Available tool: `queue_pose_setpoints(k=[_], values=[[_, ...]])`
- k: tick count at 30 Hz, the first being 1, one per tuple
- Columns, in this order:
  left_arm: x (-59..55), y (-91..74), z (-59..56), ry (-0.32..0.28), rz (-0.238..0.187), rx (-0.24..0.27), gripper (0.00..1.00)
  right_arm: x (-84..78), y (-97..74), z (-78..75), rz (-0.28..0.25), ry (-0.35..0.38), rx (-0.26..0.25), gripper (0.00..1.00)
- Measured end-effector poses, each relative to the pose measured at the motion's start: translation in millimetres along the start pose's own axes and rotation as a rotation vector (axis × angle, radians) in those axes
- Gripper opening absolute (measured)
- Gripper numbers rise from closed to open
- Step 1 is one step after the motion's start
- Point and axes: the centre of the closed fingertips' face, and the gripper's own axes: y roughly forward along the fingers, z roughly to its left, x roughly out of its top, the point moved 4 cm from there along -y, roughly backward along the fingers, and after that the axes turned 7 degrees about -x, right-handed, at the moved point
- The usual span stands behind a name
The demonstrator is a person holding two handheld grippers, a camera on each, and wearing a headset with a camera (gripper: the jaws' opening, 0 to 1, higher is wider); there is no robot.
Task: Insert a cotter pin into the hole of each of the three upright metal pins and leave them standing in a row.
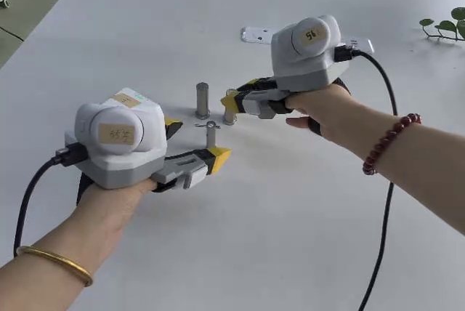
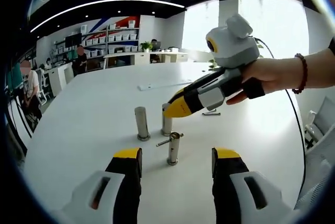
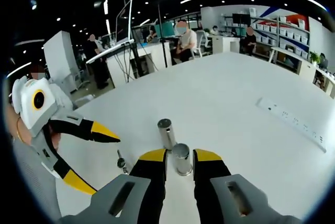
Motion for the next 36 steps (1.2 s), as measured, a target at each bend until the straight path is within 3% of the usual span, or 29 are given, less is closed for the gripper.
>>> queue_pose_setpoints(k=[14, 21, 25, 31, 34, 36], values=[[5.9, -9.2, -5.1, 0.013, -0.013, -0.027, 0.67, -2.9, 11.4, -2.4, -0.009, -0.015, -0.019, 0.1], [13.6, -15.4, -7.1, 0.004, -0.07, -0.041, 0.72, -0.6, 10.4, -3.1, -0.014, 0.011, -0.023, 0.09], [12.2, -17.2, -6.7, 0.015, -0.055, -0.042, 0.75, 0.2, 9.5, -3.7, -0.015, -0.003, -0.034, 0.08], [10.5, -20.8, -9.0, 0.022, -0.032, -0.043, 0.84, -2.9, -3.7, 7.7, -0.015, -0.014, -0.04, 0.08], [13.0, -24.5, -12.9, -0.003, -0.048, -0.058, 0.88, -2.2, -10.2, 8.9, -0.027, 0.002, -0.047, 0.08], [14.6, -26.2, -14.7, 0.016, -0.053, -0.055, 0.9, -2.1, -16.2, 9.8, -0.034, 0.005, -0.052, 0.08]])
